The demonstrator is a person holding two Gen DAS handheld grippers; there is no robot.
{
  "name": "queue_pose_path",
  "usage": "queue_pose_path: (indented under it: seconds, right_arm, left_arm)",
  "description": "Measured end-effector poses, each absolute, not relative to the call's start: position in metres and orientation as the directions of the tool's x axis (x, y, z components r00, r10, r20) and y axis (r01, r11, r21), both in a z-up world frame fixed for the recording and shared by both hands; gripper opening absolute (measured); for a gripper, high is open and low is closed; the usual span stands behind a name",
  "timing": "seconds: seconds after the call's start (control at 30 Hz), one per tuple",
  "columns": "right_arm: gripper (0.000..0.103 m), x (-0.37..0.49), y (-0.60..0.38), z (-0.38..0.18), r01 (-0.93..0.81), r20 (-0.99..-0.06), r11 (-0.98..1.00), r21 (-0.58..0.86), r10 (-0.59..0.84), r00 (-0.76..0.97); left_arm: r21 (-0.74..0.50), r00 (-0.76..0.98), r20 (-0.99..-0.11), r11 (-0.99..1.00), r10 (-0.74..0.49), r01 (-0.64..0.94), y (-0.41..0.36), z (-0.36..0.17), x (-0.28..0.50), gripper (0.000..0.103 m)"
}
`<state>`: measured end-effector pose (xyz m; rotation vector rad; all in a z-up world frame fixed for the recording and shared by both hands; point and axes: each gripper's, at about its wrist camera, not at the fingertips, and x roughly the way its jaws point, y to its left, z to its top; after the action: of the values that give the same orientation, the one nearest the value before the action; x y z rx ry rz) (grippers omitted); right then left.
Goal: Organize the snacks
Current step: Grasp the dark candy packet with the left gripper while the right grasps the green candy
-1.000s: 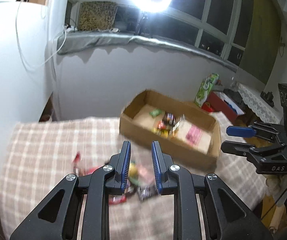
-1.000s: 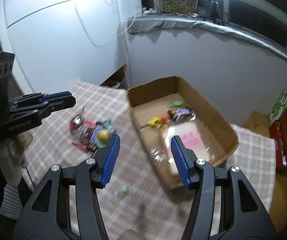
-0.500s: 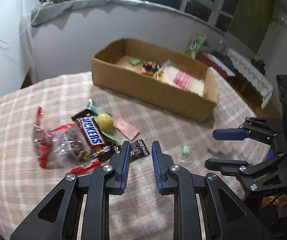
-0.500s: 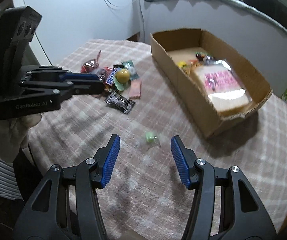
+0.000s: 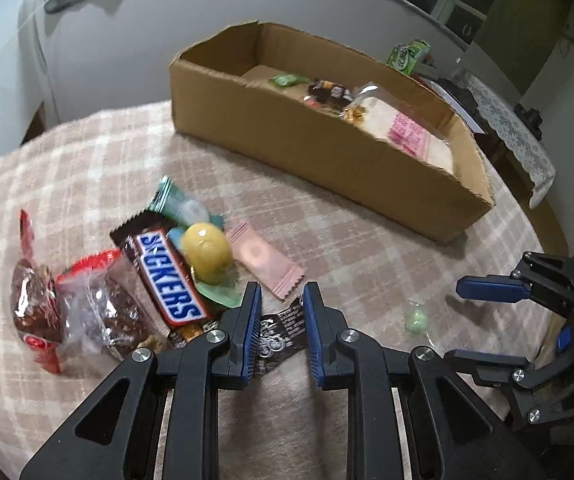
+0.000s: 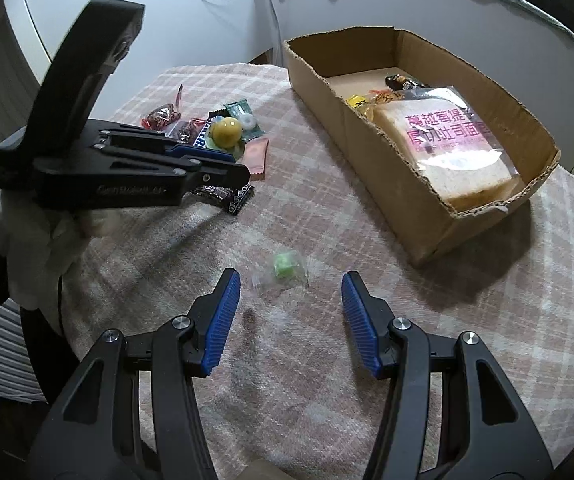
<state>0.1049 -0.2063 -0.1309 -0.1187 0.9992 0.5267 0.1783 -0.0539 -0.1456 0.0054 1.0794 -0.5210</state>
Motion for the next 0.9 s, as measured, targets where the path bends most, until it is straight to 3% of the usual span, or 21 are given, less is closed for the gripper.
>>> queue_pose_path:
  seconds: [0.23, 0.3, 0.4, 0.47, 0.8, 0.9]
  right_arm:
    - [0.055, 0.11, -0.204, -0.135, -0.475, -0.831, 0.869, 0.142, 0.365, 0.42]
    - [0.055, 0.114, -0.203, -0.137, -0.472, -0.833, 0.869, 0.148, 0.367, 0.414]
    - [0.055, 0.115, -0.197, -0.138, -0.478, -0.835, 0.867, 0.138, 0.362, 0.414]
    - [0.055, 0.115, -0.193, -0.14, -0.481, -0.837, 0.868, 0.119, 0.348, 0.422]
    - [0.055, 0.116, -0.189, -0.145, -0.467, -0.838, 0.879, 0.09, 0.32, 0.442]
    - [0.055, 0.117, -0.186, -0.148, -0.473, -0.841, 0.878, 0.08, 0.313, 0.44]
  left_arm:
    - [-0.259, 0.365, -0.832, 0.874, -0.418, 0.411, -0.042, -0.145, 0.154, 0.021]
    - [-0.247, 0.389, -0.824, 0.879, -0.413, 0.408, -0.04, -0.142, 0.145, 0.033]
    - [-0.208, 0.43, -0.812, 0.884, -0.394, 0.418, -0.039, -0.138, 0.133, 0.037]
    - [-0.182, 0.441, -0.816, 0.891, -0.373, 0.416, -0.043, -0.14, 0.135, 0.049]
    - [-0.082, 0.488, -0.82, 0.905, -0.299, 0.418, -0.056, -0.151, 0.136, 0.048]
    - [-0.06, 0.501, -0.816, 0.905, -0.288, 0.422, -0.06, -0.151, 0.132, 0.032]
